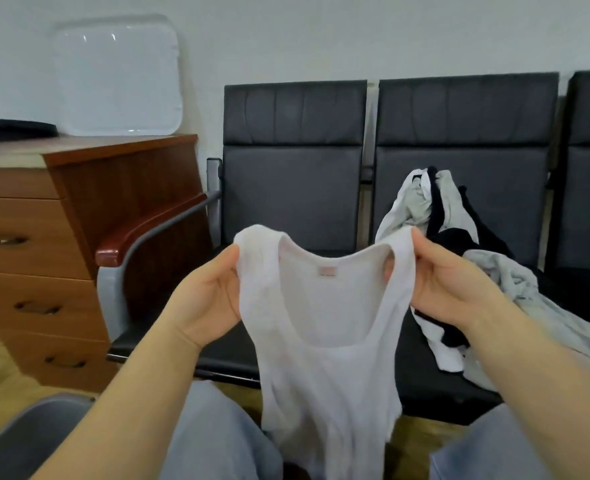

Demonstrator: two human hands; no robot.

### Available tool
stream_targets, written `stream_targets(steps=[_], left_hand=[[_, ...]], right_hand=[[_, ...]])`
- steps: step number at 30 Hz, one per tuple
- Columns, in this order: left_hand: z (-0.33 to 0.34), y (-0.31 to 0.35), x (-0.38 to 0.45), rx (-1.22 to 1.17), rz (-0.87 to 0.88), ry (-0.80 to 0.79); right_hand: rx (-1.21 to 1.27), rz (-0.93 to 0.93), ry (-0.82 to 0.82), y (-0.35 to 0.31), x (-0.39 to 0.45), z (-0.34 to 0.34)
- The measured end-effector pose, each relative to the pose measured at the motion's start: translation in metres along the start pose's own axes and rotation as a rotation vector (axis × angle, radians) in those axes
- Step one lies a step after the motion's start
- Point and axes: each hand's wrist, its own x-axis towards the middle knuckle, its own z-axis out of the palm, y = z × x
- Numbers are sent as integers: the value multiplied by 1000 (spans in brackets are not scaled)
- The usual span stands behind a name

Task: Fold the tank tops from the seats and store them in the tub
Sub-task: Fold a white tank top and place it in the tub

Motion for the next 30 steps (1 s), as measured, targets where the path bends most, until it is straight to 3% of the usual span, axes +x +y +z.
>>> stream_targets(steps=[3,10,14,18,22,26,30], left_hand=[[10,35,-1,141,112,-150],[5,76,11,936,58,147],[-8,69,14,1339,-53,150],[-15,48,32,1243,-153,192],[-29,10,62,965,-173,325],[-45,-44,91,1006,-172,446],[-63,-94,103,1055,-170,369]], right_hand=[[-72,-102,0,-28,5,23],[-415,-141,149,-46,23,27],[-911,-154,239,-33,31,13],[-1192,-111,156,-20,46,4],[-1237,-25,195,6,75,-10],[-1325,-36,158,53,104,-39],[-1417,21,198,111,121,-69]])
